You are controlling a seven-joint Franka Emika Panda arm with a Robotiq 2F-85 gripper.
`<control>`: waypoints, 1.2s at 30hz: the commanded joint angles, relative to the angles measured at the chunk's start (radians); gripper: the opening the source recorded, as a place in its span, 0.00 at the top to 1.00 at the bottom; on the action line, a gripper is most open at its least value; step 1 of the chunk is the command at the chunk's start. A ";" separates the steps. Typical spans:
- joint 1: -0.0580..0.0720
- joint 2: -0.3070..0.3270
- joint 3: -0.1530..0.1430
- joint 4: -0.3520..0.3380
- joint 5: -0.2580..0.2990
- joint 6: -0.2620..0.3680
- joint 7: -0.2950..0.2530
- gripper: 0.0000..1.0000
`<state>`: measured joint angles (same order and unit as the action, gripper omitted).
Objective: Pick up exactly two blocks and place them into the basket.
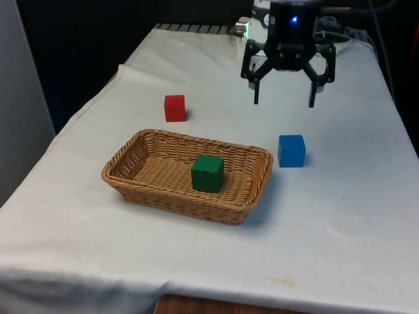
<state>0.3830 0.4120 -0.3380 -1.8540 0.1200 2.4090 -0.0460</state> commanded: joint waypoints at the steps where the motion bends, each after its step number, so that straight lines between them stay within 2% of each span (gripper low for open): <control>1: 0.010 -0.007 0.001 -0.021 -0.011 0.009 0.017 0.00; 4: 0.009 -0.012 0.021 -0.045 -0.016 0.009 0.032 0.00; 5: 0.001 -0.010 0.026 -0.038 -0.008 0.004 0.021 0.00; 6: 0.009 -0.012 0.026 -0.049 -0.016 0.007 0.035 0.00; 14: 0.001 0.001 0.056 -0.066 -0.009 0.006 0.029 0.00; 20: -0.007 0.019 0.080 -0.108 0.012 0.058 0.000 0.00; 21: -0.008 0.018 0.082 -0.116 0.016 0.066 -0.006 0.00; 22: 0.000 0.024 0.071 -0.110 0.000 0.057 0.008 0.00; 23: -0.007 0.016 0.083 -0.124 0.017 0.072 -0.012 0.00; 31: -0.011 0.017 0.089 -0.168 0.035 0.113 -0.060 0.00; 32: -0.002 0.019 0.077 -0.161 0.017 0.098 -0.042 0.00; 33: -0.012 0.017 0.090 -0.172 0.036 0.117 -0.064 0.00; 36: -0.012 0.020 0.094 -0.188 0.039 0.133 -0.078 0.00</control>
<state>0.3790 0.4340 -0.2570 -2.0360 0.1410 2.5290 -0.1070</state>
